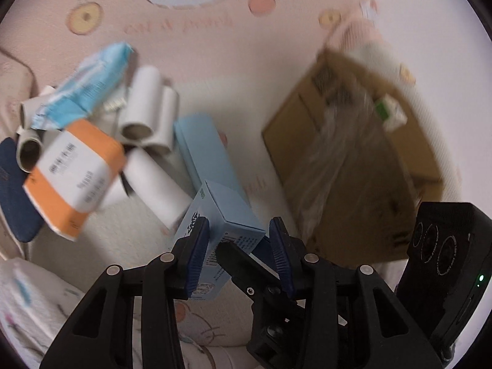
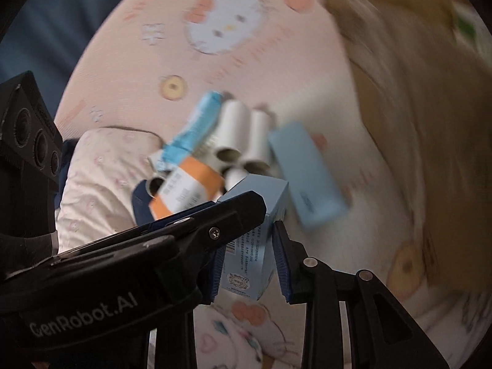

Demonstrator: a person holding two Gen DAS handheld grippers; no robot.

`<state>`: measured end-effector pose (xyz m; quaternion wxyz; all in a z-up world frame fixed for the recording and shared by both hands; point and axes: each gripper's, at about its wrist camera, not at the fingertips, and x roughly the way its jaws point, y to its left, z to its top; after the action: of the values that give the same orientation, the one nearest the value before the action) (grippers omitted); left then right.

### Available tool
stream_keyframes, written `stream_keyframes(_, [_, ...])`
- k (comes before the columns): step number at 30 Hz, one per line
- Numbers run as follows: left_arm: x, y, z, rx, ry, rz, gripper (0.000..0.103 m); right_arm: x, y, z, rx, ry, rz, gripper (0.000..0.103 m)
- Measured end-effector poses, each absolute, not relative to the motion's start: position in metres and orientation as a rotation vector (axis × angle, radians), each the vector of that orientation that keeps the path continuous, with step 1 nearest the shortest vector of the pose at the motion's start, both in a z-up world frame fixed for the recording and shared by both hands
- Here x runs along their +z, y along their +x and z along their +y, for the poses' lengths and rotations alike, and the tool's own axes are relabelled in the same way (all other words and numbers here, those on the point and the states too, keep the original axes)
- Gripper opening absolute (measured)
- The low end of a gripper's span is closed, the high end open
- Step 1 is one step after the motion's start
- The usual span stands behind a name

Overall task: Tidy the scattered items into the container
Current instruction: 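Carry the tea box with the left gripper toward the cardboard box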

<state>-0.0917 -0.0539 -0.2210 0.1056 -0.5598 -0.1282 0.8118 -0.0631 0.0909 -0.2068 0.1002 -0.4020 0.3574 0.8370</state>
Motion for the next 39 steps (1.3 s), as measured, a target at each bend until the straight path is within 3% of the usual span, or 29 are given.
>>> stream_keyframes(6, [-0.239,-0.088,-0.038,2.353,-1.667,-0.327,0.044,-0.228,-0.049,0.102,2.432,-1.209,1.077,0.028])
stream_keyframes(12, [-0.248,-0.086,-0.033,2.285,-1.710,-0.347,0.044,-0.229,-0.044,0.098,2.384,-1.274,0.914,0.028])
stream_keyframes(15, [-0.251,-0.086,-0.042,2.246,-1.732,-0.458,0.044,-0.228,-0.042,0.095,2.372,-1.316,0.891,0.029])
stream_keyframes(17, [-0.250,-0.084,-0.056,2.240,-1.726,-0.579,0.044,-0.225,-0.042,0.094,2.360,-1.351,0.875,0.034])
stream_keyframes(19, [-0.248,-0.081,-0.064,2.265,-1.718,-0.633,0.044,-0.223,-0.041,0.090,2.368,-1.379,0.858,0.059])
stream_keyframes(20, [-0.246,-0.078,-0.070,2.288,-1.721,-0.645,0.044,-0.220,-0.040,0.087,2.388,-1.387,0.834,0.060])
stream_keyframes(30, [-0.272,-0.068,-0.090,2.261,-1.842,-0.798,0.044,-0.211,-0.036,0.069,2.413,-1.493,0.515,0.062])
stream_keyframes(39, [-0.305,-0.061,-0.091,2.165,-1.841,-0.896,0.044,-0.219,-0.024,0.063,2.341,-1.621,0.469,0.062])
